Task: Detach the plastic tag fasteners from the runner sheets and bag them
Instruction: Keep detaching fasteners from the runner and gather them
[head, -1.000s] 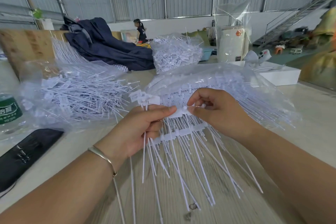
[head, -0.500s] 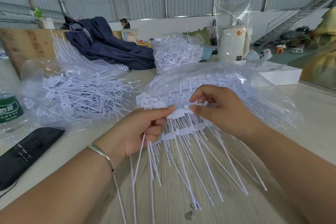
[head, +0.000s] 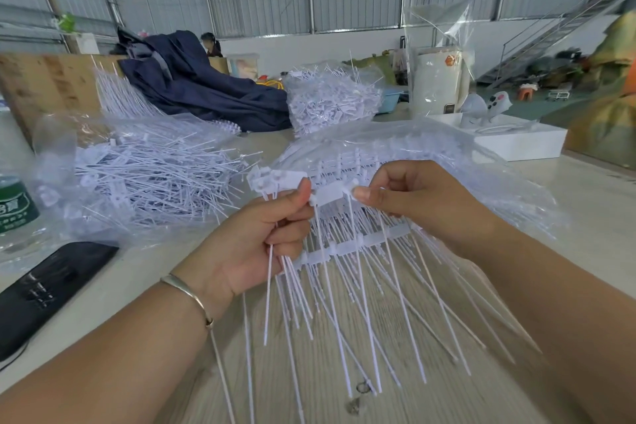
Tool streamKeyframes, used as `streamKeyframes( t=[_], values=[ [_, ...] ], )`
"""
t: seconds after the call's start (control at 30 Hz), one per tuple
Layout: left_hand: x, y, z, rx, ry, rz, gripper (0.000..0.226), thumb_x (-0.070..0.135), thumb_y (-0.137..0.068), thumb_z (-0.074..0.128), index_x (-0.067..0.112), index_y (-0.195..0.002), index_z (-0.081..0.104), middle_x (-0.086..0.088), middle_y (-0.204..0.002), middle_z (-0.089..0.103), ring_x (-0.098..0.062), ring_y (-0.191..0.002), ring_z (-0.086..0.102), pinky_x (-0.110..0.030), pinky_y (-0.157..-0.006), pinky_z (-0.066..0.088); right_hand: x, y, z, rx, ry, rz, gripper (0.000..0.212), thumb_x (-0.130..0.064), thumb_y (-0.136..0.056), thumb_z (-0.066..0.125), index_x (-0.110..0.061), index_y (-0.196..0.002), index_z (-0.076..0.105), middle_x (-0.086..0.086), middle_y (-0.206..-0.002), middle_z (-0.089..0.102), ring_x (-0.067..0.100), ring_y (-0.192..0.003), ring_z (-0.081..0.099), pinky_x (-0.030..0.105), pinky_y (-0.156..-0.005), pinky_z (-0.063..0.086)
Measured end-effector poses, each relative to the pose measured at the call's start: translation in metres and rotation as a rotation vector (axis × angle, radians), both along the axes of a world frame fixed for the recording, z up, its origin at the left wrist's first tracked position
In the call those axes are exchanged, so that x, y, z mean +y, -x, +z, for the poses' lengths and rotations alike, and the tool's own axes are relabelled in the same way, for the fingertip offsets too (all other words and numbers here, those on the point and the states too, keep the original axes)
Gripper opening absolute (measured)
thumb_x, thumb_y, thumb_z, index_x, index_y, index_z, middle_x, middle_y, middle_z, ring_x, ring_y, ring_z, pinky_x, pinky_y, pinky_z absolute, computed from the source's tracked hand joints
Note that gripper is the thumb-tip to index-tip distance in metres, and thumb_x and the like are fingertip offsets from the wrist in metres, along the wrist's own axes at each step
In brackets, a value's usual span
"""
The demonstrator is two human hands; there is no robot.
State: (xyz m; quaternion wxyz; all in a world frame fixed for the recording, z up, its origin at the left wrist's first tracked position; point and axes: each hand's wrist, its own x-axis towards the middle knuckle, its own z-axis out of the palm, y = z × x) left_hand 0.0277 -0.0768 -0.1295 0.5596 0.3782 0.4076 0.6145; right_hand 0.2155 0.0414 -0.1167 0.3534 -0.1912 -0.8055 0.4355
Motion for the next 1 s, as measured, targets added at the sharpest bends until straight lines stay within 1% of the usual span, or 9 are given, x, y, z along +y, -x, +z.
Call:
streamKeyframes(
  t=[0.13, 0.23, 0.33, 0.5, 0.63, 0.73, 0.8, 0.9, 1.0],
  values=[
    [0.0, -0.003, -0.001, -0.036, -0.042, -0.075, 0.041, 0.036, -0.054, 0.094, 0.023, -0.058, 0.055, 0.011, -0.055, 0.036, 0.001, -0.035, 0.028, -0.013, -0.034, 0.022, -0.006, 0.001, 0.002, 0.027, 0.077, 0.063, 0.049, -0.053, -0.061, 0.075, -0.006, -0.071, 0.063, 0.012, -0.066, 0.042, 0.023, -0.064, 0.036, 0.033, -0.067, 0.033],
    [0.001, -0.007, -0.005, -0.025, -0.036, -0.117, 0.038, 0.033, -0.06, 0.091, 0.023, -0.061, 0.054, 0.011, -0.055, 0.034, 0.001, -0.036, 0.027, -0.012, -0.034, 0.021, -0.011, 0.004, 0.0, 0.018, 0.099, 0.11, 0.046, -0.052, -0.062, 0.073, -0.008, -0.07, 0.064, 0.013, -0.066, 0.044, 0.022, -0.064, 0.037, 0.028, -0.064, 0.035],
    [0.003, -0.013, -0.009, 0.048, -0.001, -0.098, 0.028, 0.026, -0.071, 0.077, 0.02, -0.071, 0.05, 0.011, -0.053, 0.033, 0.002, -0.035, 0.025, -0.013, -0.034, 0.02, -0.013, 0.007, -0.005, -0.011, 0.106, 0.134, 0.054, -0.052, -0.064, 0.073, 0.0, -0.074, 0.062, 0.011, -0.068, 0.044, 0.023, -0.065, 0.035, 0.034, -0.067, 0.03],
    [0.003, -0.015, -0.008, 0.07, 0.022, -0.093, 0.029, 0.028, -0.067, 0.074, 0.022, -0.066, 0.046, 0.01, -0.054, 0.029, 0.001, -0.035, 0.023, -0.013, -0.034, 0.018, -0.012, 0.009, -0.007, -0.023, 0.099, 0.115, 0.066, -0.058, -0.061, 0.073, 0.005, -0.079, 0.062, 0.012, -0.067, 0.042, 0.023, -0.065, 0.034, 0.035, -0.068, 0.028],
    [0.003, -0.014, -0.005, 0.052, 0.056, -0.11, 0.034, 0.026, -0.067, 0.076, 0.018, -0.078, 0.045, 0.009, -0.056, 0.036, 0.001, -0.034, 0.025, -0.013, -0.034, 0.016, -0.01, 0.01, -0.008, -0.037, 0.048, 0.066, 0.071, -0.06, -0.062, 0.071, 0.008, -0.08, 0.06, 0.01, -0.062, 0.039, 0.019, -0.06, 0.034, 0.028, -0.059, 0.029],
    [0.005, -0.01, -0.002, -0.023, 0.073, -0.061, 0.026, 0.02, -0.072, 0.075, 0.015, -0.082, 0.052, 0.003, -0.065, 0.054, -0.001, -0.033, 0.026, -0.015, -0.035, 0.014, -0.007, 0.008, -0.007, 0.001, -0.002, -0.011, 0.061, -0.053, -0.067, 0.073, 0.006, -0.077, 0.06, -0.001, -0.052, 0.039, 0.009, -0.047, 0.033, 0.015, -0.05, 0.029],
    [0.005, -0.008, -0.001, -0.033, 0.079, -0.006, 0.021, 0.022, -0.071, 0.073, 0.015, -0.08, 0.055, -0.001, -0.069, 0.059, -0.002, -0.032, 0.026, -0.015, -0.033, 0.015, -0.005, 0.007, -0.006, 0.045, -0.026, -0.057, 0.049, -0.046, -0.071, 0.077, 0.001, -0.077, 0.062, -0.006, -0.049, 0.039, 0.006, -0.045, 0.032, 0.016, -0.049, 0.029],
    [0.005, -0.005, 0.0, 0.045, 0.066, 0.037, 0.016, 0.023, -0.076, 0.069, 0.019, -0.069, 0.055, 0.004, -0.059, 0.048, -0.002, -0.033, 0.024, -0.016, -0.034, 0.014, -0.003, 0.005, -0.003, 0.105, -0.055, -0.076, 0.026, -0.032, -0.078, 0.078, -0.009, -0.084, 0.067, 0.005, -0.055, 0.039, 0.014, -0.052, 0.033, 0.026, -0.055, 0.027],
    [0.005, -0.001, 0.001, 0.103, 0.069, 0.102, 0.025, 0.023, -0.074, 0.07, 0.022, -0.054, 0.054, 0.007, -0.05, 0.037, -0.004, -0.036, 0.023, -0.017, -0.036, 0.015, -0.005, 0.005, -0.002, 0.122, -0.075, -0.068, 0.012, -0.025, -0.079, 0.078, -0.017, -0.088, 0.077, 0.009, -0.059, 0.047, 0.022, -0.055, 0.036, 0.026, -0.058, 0.03]
  ],
)
